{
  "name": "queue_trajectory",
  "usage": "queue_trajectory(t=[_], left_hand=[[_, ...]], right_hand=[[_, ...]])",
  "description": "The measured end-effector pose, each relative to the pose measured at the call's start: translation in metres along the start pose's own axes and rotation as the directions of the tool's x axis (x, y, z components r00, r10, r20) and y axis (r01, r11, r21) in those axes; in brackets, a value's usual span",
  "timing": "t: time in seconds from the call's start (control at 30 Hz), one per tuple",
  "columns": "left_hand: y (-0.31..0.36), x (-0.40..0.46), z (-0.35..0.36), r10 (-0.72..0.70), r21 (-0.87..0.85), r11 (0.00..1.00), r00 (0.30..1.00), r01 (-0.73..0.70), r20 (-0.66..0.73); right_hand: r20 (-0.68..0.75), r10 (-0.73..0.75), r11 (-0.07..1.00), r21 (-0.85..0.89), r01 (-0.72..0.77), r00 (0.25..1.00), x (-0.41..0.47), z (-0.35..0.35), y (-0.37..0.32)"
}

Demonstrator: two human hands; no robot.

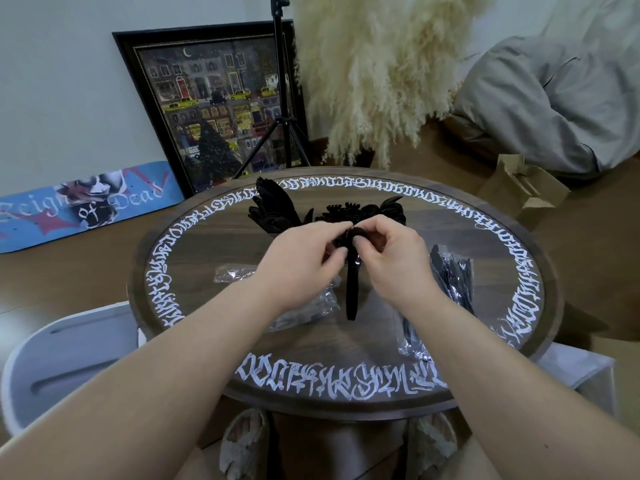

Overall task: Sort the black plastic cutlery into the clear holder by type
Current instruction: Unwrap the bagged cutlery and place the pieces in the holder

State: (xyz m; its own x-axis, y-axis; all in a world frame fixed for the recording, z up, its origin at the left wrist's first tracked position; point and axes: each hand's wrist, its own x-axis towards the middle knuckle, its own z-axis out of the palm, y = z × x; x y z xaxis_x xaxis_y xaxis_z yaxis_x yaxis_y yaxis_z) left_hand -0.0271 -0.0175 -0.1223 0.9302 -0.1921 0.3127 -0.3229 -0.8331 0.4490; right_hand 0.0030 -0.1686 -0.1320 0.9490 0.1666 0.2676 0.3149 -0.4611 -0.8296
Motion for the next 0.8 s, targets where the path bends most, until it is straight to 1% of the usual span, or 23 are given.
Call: queue_trajectory(t=[0.07,0.17,0.23,0.3,0.37,0.4,0.47,0.57,0.63,0.73,0.8], left_hand=[[0.002,0.001,0.000,-0.007,-0.038,0.999,0.998,0.004,-0.059],[0.002,0.007,-0.011,-0.003,-0.039,0.999,0.979,-0.006,-0.205],[0.004,0.015,-0.028,0.006,0.009,1.000,0.940,-0.003,-0.340],[0.001,0.027,-0.048,0.002,0.058,0.998,0.878,0.030,-0.479],[-0.003,0.040,-0.064,-0.015,0.081,0.994,0.829,0.072,-0.559],[-0.004,0.045,-0.068,-0.027,0.084,0.992,0.819,0.092,-0.573],[-0.006,0.054,-0.067,-0.052,0.101,0.986,0.833,0.129,-0.550],[-0.011,0.060,-0.047,-0.101,0.155,0.972,0.905,0.179,-0.413],[-0.016,0.062,-0.032,-0.163,0.170,0.960,0.937,0.223,-0.310],[-0.022,0.063,-0.014,-0.236,0.242,0.929,0.952,0.280,-0.195],[-0.026,0.064,-0.006,-0.275,0.322,0.901,0.956,0.292,-0.100]], right_hand=[[-0.001,-0.009,1.000,0.025,0.009,1.000,0.001,0.000,-0.002],[-0.022,-0.006,0.996,0.086,0.008,1.000,0.000,-0.002,-0.005],[-0.061,0.031,0.995,0.099,-0.025,0.998,0.000,-0.006,-0.005],[-0.093,0.053,0.994,0.098,-0.044,0.994,0.001,-0.012,-0.004],[-0.101,0.071,0.991,0.119,-0.059,0.992,0.001,-0.016,-0.002],[-0.096,0.079,0.989,0.133,-0.066,0.992,0.001,-0.017,-0.002],[-0.089,0.076,0.989,0.133,-0.064,0.993,-0.001,-0.018,-0.002],[-0.094,0.046,0.992,0.124,-0.034,0.995,-0.003,-0.018,0.001],[-0.097,0.022,0.996,0.089,-0.014,0.995,-0.003,-0.020,0.004],[-0.115,0.005,1.000,0.030,-0.002,0.993,-0.001,-0.024,0.012],[-0.125,0.000,0.999,0.033,0.004,0.992,0.000,-0.027,0.017]])
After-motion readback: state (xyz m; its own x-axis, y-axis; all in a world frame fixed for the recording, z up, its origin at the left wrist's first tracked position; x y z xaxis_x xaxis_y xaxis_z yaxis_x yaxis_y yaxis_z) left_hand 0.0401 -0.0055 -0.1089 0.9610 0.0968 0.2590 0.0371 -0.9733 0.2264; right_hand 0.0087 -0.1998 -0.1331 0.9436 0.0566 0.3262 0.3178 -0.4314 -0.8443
